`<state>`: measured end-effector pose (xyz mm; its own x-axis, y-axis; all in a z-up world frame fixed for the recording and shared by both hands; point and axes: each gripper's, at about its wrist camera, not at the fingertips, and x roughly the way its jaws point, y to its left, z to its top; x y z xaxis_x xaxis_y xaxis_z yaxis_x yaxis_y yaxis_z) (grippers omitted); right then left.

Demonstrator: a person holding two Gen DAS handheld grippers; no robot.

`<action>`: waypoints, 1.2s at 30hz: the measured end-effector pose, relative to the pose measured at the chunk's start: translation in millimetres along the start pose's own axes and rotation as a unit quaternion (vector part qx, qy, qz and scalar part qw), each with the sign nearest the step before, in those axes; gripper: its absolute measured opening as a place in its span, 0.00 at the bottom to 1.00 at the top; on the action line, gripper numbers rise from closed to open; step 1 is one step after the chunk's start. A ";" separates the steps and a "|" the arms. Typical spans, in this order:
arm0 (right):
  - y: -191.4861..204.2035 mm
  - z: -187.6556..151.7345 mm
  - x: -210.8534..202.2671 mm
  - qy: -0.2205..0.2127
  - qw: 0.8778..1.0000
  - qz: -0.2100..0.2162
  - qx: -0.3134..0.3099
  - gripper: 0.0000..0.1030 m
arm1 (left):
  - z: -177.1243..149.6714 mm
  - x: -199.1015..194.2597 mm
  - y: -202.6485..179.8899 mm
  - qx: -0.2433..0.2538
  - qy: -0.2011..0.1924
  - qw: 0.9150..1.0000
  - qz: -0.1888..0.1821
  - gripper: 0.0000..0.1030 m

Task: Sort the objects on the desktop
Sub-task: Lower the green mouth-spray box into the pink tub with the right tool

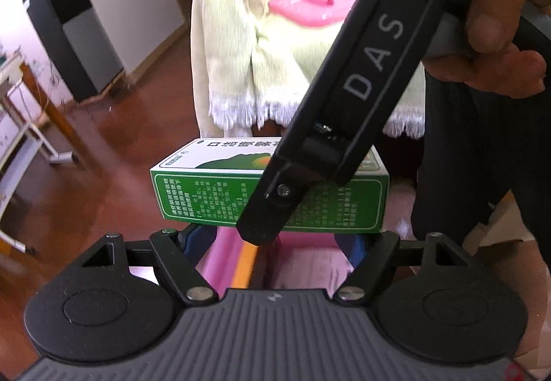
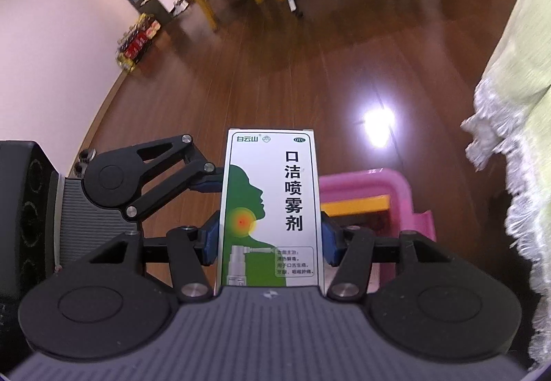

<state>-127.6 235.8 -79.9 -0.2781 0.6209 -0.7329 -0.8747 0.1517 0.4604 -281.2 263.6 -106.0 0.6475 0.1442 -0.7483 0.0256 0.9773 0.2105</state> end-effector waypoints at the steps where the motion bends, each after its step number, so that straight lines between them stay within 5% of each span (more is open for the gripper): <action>1: 0.4 -3.4 6.1 0.004 1.000 0.002 0.000 0.50 | -7.6 -0.4 -1.1 -0.008 0.005 1.000 0.000 0.74; 12: -1.8 -29.1 59.2 0.054 0.998 0.017 0.041 0.50 | -56.0 7.8 -9.1 -0.049 0.050 0.998 -0.009 0.74; 36: -3.4 -30.3 112.6 0.105 0.993 -0.001 0.057 0.50 | -74.3 42.5 0.2 -0.103 0.102 0.989 -0.006 0.74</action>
<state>-168.0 281.8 -179.1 -0.3644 0.4482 -0.8163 -0.8279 0.2454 0.5043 -310.2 281.5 -184.5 0.4803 0.1400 -0.8658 -0.1372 0.9870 0.0835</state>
